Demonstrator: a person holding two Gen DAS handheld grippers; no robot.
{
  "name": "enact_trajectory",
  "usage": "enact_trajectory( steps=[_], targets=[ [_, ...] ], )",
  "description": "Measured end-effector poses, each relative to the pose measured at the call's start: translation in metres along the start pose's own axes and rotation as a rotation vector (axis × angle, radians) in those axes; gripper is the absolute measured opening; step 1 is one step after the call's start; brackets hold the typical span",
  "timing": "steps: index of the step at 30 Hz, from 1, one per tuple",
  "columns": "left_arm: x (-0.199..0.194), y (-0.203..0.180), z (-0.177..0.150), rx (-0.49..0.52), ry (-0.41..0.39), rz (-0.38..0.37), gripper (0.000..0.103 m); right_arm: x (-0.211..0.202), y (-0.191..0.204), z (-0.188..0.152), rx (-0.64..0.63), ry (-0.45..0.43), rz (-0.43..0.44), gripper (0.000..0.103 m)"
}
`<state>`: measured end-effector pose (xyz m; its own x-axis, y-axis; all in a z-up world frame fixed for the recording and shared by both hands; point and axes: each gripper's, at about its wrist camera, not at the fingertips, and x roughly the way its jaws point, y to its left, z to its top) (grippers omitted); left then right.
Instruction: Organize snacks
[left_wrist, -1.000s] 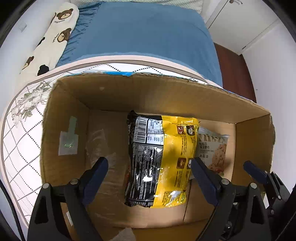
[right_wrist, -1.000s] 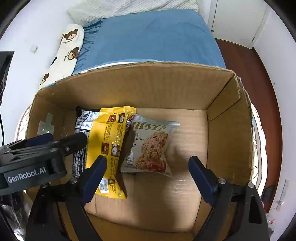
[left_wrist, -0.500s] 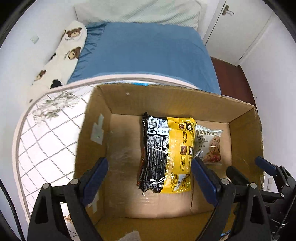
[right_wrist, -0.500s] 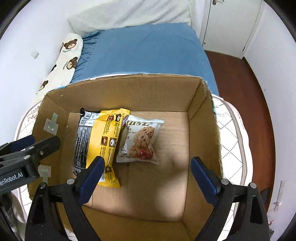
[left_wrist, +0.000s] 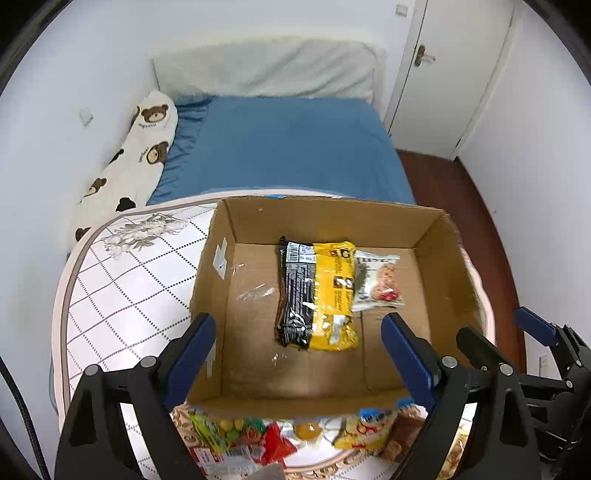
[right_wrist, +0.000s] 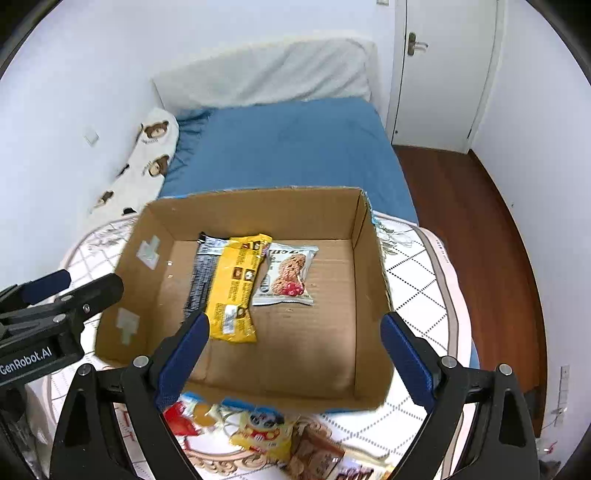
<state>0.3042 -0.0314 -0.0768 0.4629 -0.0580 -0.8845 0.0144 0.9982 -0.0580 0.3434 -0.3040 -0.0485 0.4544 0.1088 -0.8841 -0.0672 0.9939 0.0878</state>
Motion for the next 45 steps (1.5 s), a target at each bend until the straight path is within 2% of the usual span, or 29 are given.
enact_trajectory(
  steps=[8,12,16,19,23,26,29,32,33,34,36,37,41,45],
  targets=[
    [-0.061,-0.001,-0.035,0.005,-0.085,-0.026,0.092,-0.067,0.006,-0.037,0.02,-0.06,0.032,0.096],
    [-0.078,0.003,-0.057,-0.016,-0.079,-0.047,0.092,-0.091,0.007,-0.062,0.034,-0.055,0.046,0.096],
    [-0.076,0.005,-0.09,-0.027,-0.025,-0.051,0.092,-0.093,0.003,-0.099,0.062,0.012,0.058,0.096],
    [-0.053,0.002,-0.127,0.009,0.089,-0.039,0.092,-0.081,-0.012,-0.138,0.124,0.103,0.069,0.096],
    [-0.002,-0.004,-0.193,0.071,0.321,-0.052,0.092,-0.06,-0.04,-0.191,0.208,0.224,0.05,0.096],
    [0.036,-0.021,-0.248,0.146,0.512,-0.103,0.092,-0.043,-0.058,-0.224,0.263,0.303,0.046,0.096],
    [0.066,-0.048,-0.289,0.235,0.639,-0.131,0.092,-0.032,-0.072,-0.252,0.306,0.361,0.031,0.095],
    [0.092,-0.071,-0.313,0.301,0.71,-0.125,0.092,-0.021,-0.076,-0.269,0.323,0.389,0.026,0.09],
    [0.101,-0.077,-0.319,0.313,0.723,-0.12,0.085,-0.017,-0.074,-0.272,0.317,0.4,0.027,0.084],
    [0.106,-0.079,-0.321,0.314,0.724,-0.11,0.067,-0.014,-0.07,-0.276,0.307,0.41,0.028,0.08],
    [0.114,-0.077,-0.324,0.302,0.722,-0.08,0.053,-0.009,-0.066,-0.283,0.295,0.43,0.033,0.075],
    [0.115,-0.073,-0.322,0.285,0.713,-0.08,0.053,-0.008,-0.063,-0.285,0.295,0.436,0.04,0.075],
    [0.111,-0.044,-0.301,0.191,0.61,0.003,0.053,0.003,-0.055,-0.288,0.297,0.443,0.023,0.075],
    [0.117,-0.014,-0.285,0.046,0.604,0.02,0.053,0.035,-0.045,-0.294,0.294,0.49,-0.052,0.075]
  ],
)
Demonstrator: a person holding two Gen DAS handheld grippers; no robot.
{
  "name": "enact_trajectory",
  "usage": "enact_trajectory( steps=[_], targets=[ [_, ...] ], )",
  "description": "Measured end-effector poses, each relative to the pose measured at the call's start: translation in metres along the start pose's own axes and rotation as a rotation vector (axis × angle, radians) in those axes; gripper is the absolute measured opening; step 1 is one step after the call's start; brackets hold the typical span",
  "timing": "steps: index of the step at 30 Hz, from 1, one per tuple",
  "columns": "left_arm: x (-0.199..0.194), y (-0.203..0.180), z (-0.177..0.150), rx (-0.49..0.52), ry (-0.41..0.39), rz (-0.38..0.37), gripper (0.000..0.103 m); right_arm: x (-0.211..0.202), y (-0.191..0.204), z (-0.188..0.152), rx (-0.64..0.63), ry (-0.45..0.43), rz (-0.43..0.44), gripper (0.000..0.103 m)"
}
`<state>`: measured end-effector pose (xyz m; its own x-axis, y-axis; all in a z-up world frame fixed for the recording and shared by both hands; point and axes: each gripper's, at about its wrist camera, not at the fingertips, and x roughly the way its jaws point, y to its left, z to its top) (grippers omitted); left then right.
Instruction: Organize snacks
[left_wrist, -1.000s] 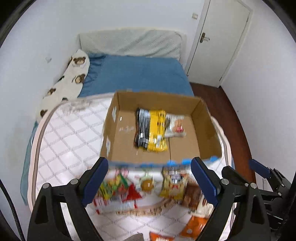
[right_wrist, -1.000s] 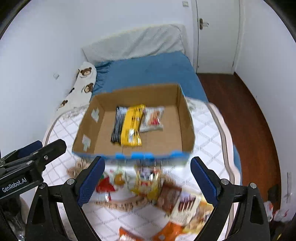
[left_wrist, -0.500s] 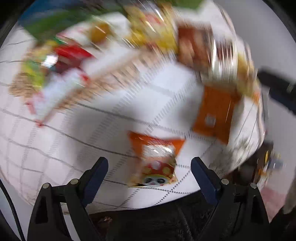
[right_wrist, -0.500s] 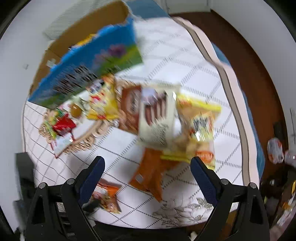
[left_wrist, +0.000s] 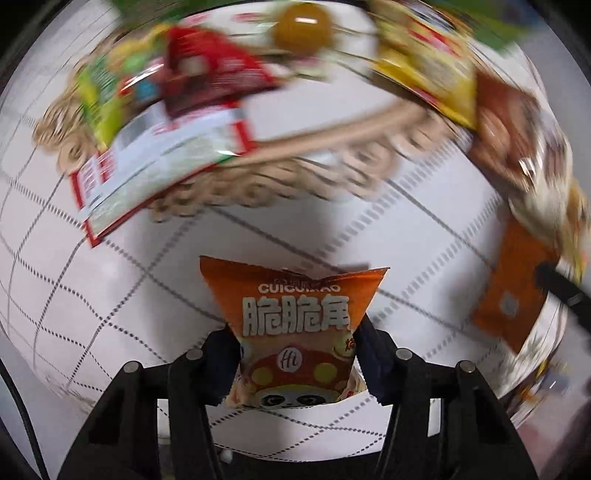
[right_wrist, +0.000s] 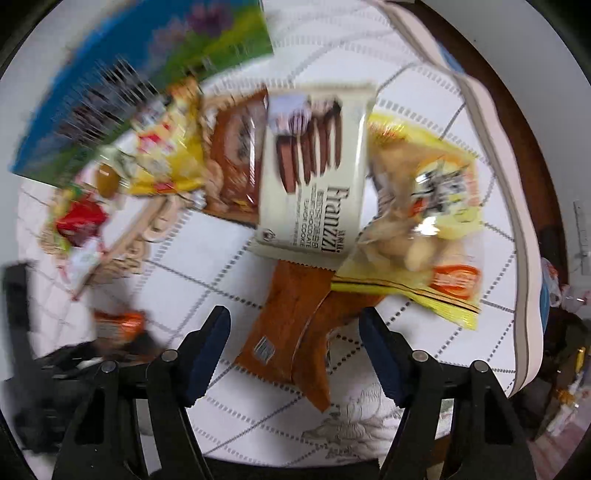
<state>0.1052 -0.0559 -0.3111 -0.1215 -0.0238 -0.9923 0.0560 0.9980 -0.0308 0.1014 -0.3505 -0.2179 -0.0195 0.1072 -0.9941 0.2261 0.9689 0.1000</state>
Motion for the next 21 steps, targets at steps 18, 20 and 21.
enact_trajectory(
  steps=[18,20,21],
  targets=[
    [0.015,0.023,-0.012,-0.071,0.02,-0.032,0.059,0.046,0.035,-0.005,-0.245,0.069,-0.013,0.061],
    [0.017,0.022,-0.017,-0.075,0.021,-0.034,0.06,0.046,0.029,-0.004,-0.234,0.074,-0.008,0.062],
    [0.018,0.023,-0.019,-0.075,0.02,-0.033,0.06,0.045,0.025,-0.004,-0.234,0.076,-0.008,0.063]
  ],
)
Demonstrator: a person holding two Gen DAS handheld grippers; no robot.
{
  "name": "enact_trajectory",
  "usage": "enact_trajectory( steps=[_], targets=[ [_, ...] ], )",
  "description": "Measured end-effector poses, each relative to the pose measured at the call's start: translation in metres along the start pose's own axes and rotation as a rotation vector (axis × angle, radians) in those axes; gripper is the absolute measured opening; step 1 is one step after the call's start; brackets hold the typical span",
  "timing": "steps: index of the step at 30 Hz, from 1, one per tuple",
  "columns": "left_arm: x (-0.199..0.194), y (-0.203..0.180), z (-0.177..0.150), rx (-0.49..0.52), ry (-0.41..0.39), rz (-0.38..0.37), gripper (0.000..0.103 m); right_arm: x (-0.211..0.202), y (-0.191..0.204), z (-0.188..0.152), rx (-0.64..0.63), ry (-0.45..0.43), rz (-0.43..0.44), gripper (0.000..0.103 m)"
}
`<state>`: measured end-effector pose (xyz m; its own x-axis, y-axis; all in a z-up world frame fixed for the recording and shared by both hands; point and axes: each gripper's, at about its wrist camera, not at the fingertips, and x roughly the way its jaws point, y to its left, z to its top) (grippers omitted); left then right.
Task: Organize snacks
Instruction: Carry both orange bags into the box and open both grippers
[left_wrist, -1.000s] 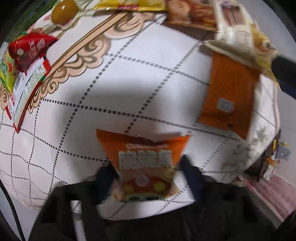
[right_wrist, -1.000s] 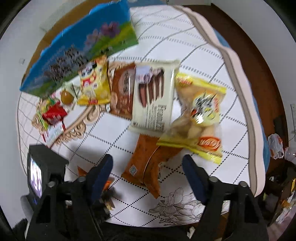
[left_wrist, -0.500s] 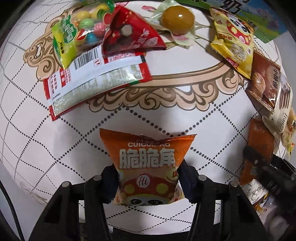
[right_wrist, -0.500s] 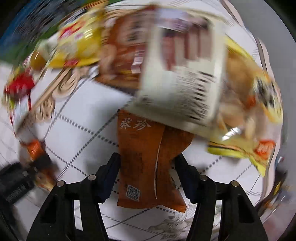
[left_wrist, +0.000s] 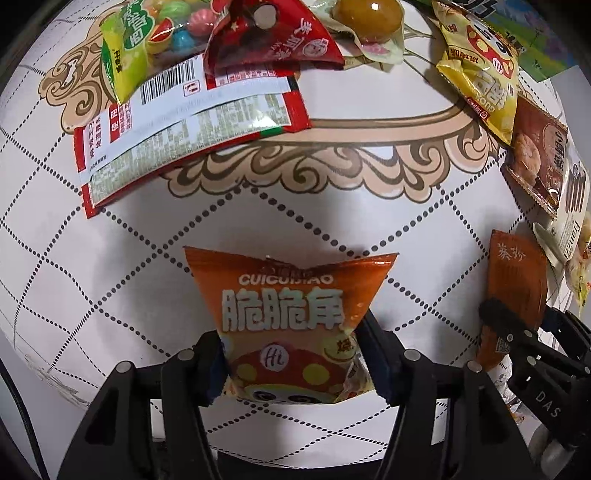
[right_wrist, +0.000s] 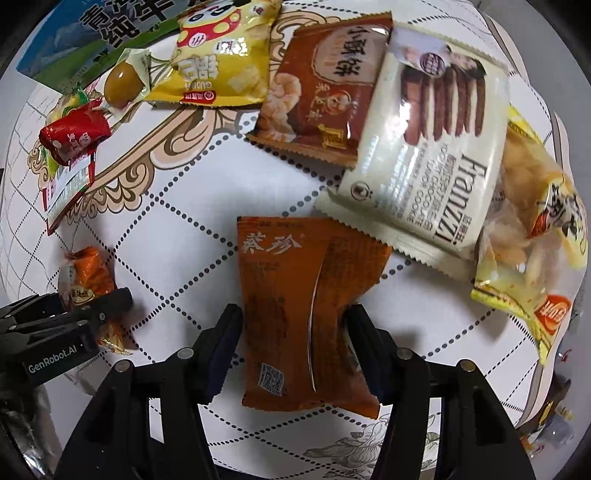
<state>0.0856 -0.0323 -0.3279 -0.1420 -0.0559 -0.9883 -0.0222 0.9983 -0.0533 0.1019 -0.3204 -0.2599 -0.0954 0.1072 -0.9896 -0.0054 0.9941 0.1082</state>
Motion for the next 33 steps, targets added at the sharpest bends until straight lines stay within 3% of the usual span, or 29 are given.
enact_trajectory(
  steps=[8,10,15,20,26,33],
  targets=[
    [0.004,-0.007,-0.004,-0.004,-0.013,0.013,0.06,0.01,0.004,-0.012,-0.007,0.0,-0.03,0.063],
    [0.002,-0.005,0.001,-0.005,-0.03,0.019,0.052,0.015,0.005,-0.01,-0.015,-0.005,-0.046,0.06],
    [-0.005,-0.005,-0.004,-0.011,-0.051,0.011,0.046,0.025,0.021,-0.012,-0.055,-0.066,-0.08,0.053],
    [-0.022,-0.002,-0.009,-0.026,-0.067,-0.04,0.044,0.012,0.024,-0.018,-0.021,-0.101,0.042,0.05],
    [-0.067,0.001,-0.009,-0.026,-0.121,-0.122,0.043,-0.032,0.02,-0.014,-0.011,-0.157,0.173,0.05],
    [-0.177,-0.004,0.036,0.006,-0.287,-0.245,0.043,-0.123,0.041,0.029,-0.054,-0.304,0.303,0.05]
  ],
)
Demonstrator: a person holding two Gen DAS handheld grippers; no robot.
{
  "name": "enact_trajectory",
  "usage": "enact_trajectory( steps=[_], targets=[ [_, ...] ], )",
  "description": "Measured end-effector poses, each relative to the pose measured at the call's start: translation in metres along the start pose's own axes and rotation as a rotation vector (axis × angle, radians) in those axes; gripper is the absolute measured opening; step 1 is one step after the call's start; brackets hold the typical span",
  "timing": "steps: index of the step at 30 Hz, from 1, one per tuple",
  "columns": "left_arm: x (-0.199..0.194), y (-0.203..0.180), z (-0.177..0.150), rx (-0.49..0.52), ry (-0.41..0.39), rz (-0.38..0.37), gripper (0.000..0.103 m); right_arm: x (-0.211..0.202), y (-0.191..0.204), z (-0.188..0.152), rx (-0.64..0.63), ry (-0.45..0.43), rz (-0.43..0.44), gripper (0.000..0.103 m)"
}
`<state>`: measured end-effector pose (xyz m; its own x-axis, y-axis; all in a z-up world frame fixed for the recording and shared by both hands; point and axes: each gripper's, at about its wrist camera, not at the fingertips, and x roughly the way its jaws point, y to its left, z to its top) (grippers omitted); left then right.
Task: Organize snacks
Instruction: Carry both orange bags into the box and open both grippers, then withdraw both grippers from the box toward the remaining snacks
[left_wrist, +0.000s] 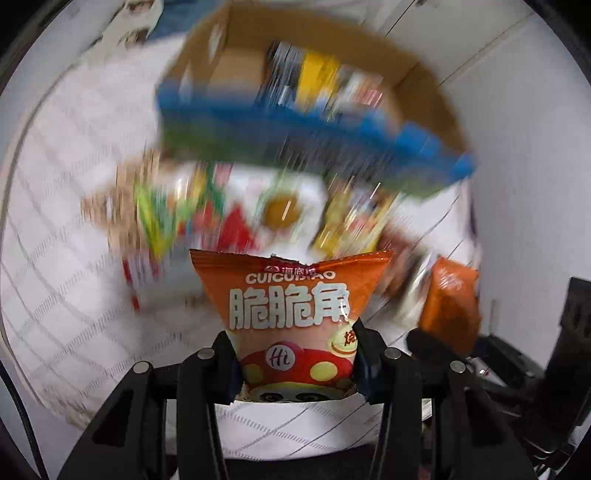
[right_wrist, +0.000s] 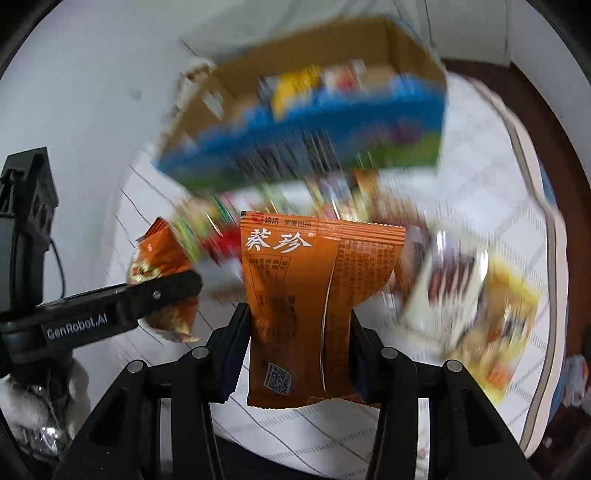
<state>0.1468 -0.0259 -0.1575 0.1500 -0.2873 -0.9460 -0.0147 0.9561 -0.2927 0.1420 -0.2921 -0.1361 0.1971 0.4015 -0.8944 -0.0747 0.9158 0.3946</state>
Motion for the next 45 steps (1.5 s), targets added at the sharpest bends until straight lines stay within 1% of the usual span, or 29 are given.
enact_trajectory(
  steps=[3,5,7,8,9,12,13,14,16,20,24,26,27,29,30,31,32,34,35,37,41,45],
  targets=[
    [-0.031,-0.013,0.047,0.037,-0.062,-0.015,0.044,-0.015,0.015,0.05,-0.015,-0.055,0.024,0.05],
    [-0.041,-0.021,0.084,0.057,-0.084,-0.003,0.044,-0.026,0.018,0.09,-0.046,-0.099,-0.012,0.05],
    [-0.042,-0.02,0.117,0.062,-0.098,0.028,0.044,-0.023,0.019,0.13,-0.07,-0.134,-0.063,0.05],
    [-0.039,-0.019,0.129,0.061,-0.1,0.043,0.044,-0.019,0.018,0.146,-0.073,-0.135,-0.077,0.05],
    [-0.033,-0.016,0.147,0.057,-0.093,0.057,0.044,-0.013,0.015,0.167,-0.068,-0.138,-0.101,0.05],
    [-0.011,0.002,0.195,0.027,-0.04,0.068,0.044,0.002,0.008,0.216,-0.07,-0.125,-0.164,0.05],
    [-0.004,0.006,0.206,0.026,-0.026,0.082,0.044,0.011,0.004,0.233,-0.068,-0.108,-0.188,0.05],
    [0.01,0.01,0.225,0.027,-0.01,0.106,0.044,0.02,-0.001,0.247,-0.066,-0.094,-0.206,0.05],
    [0.028,0.017,0.248,0.028,0.015,0.139,0.044,0.037,-0.01,0.273,-0.064,-0.062,-0.243,0.05],
    [0.058,0.024,0.273,0.03,0.063,0.179,0.044,0.07,-0.027,0.304,-0.073,-0.019,-0.294,0.05],
    [0.076,0.03,0.288,0.025,0.092,0.192,0.044,0.09,-0.038,0.32,-0.071,0.011,-0.319,0.05],
    [0.081,0.032,0.293,0.025,0.096,0.208,0.045,0.093,-0.041,0.318,-0.064,0.019,-0.323,0.05],
    [0.084,0.035,0.296,0.021,0.097,0.217,0.046,0.097,-0.045,0.322,-0.053,0.03,-0.321,0.051],
    [0.09,0.04,0.303,0.005,0.11,0.233,0.047,0.108,-0.049,0.32,-0.027,0.063,-0.333,0.056],
    [0.092,0.042,0.306,0.002,0.126,0.219,0.051,0.114,-0.052,0.321,-0.02,0.082,-0.341,0.069],
    [0.094,0.044,0.309,-0.006,0.129,0.206,0.059,0.119,-0.053,0.321,-0.017,0.093,-0.347,0.085],
    [0.095,0.045,0.311,-0.008,0.129,0.194,0.064,0.12,-0.055,0.321,-0.014,0.094,-0.345,0.088],
    [0.095,0.045,0.312,-0.005,0.122,0.198,0.089,0.122,-0.055,0.319,-0.01,0.1,-0.343,0.089],
    [0.095,0.044,0.312,0.004,0.116,0.204,0.092,0.124,-0.054,0.319,-0.01,0.1,-0.343,0.091],
    [0.096,0.041,0.31,0.022,0.115,0.222,0.092,0.127,-0.053,0.317,-0.011,0.1,-0.341,0.093],
    [0.095,0.038,0.3,0.023,0.104,0.205,0.092,0.123,-0.055,0.313,-0.002,0.089,-0.332,0.093],
    [0.086,0.032,0.282,0.033,0.07,0.212,0.092,0.112,-0.052,0.303,0.0,0.061,-0.332,0.093]
  ],
)
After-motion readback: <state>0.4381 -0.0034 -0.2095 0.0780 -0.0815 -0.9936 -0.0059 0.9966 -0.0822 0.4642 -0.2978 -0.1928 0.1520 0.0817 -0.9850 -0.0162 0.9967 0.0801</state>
